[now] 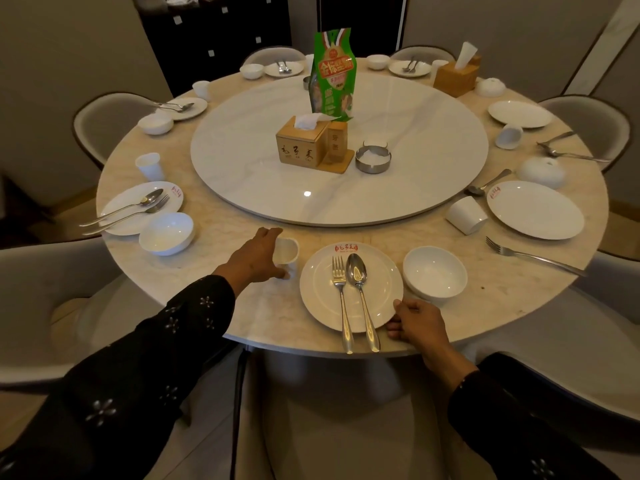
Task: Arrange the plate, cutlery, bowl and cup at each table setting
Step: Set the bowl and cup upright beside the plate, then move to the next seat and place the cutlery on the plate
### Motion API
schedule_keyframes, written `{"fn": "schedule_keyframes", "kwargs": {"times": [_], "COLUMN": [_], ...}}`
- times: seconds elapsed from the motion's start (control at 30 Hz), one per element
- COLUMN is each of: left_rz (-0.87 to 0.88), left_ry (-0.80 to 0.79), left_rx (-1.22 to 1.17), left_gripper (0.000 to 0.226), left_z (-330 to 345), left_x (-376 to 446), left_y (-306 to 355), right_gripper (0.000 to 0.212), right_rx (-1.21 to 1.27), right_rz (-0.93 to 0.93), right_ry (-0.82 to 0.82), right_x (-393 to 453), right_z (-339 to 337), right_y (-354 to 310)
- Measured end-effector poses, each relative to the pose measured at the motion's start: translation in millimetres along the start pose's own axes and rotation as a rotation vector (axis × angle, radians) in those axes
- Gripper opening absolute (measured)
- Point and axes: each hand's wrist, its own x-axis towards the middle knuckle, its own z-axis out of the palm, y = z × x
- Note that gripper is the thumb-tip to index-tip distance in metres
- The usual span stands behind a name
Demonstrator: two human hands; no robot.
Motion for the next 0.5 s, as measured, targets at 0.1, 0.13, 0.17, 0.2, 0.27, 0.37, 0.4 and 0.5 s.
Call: {"fn": "schedule_keyframes", "kwargs": {"times": [0.1, 0.13, 0.17, 0.2, 0.27, 0.37, 0.4, 0.5], "left_rz": [-0.018, -0.021, -0.022, -0.018, -0.002, 0.046, 0.061, 0.096], "left_ry": [0.077, 0.116, 0.158, 0.200, 0.256, 0.273, 0.266, 0.253], "left_rx": [-0.012, -0.018, -0.034, -0.060, -0.151, -0.255, -0.264, -0.296], "left_gripper": [0.108, 0.103, 0.097, 0.089, 0.077, 0.070, 0.069, 0.063], "left_z": [-1, -1, 0, 1, 4, 5, 5, 3], "left_x": [-17, -24, -33, -42, -59, -85, -92, -110], "left_y": [1, 4, 8, 12, 24, 46, 54, 74], "right_gripper": [0.015, 0.015, 0.015, 0.015, 0.014, 0.009, 0.007, 0.009], "right_rx": [-0.002, -0.009, -0.023, -0.041, -0.073, -0.069, -0.062, -0.039], "right_rz": [0.011, 0.005, -0.009, -0.035, -0.103, -0.196, -0.227, -0.302], "right_ry": [0.041, 0.058, 0.072, 0.078, 0.077, 0.076, 0.083, 0.110], "right_x": [-5, -8, -9, -11, -14, -23, -26, -39], "right_z": [-11, -16, -22, -29, -42, -60, -66, -78], "right_y": [-4, -5, -7, -9, -18, -40, -47, -61]}}
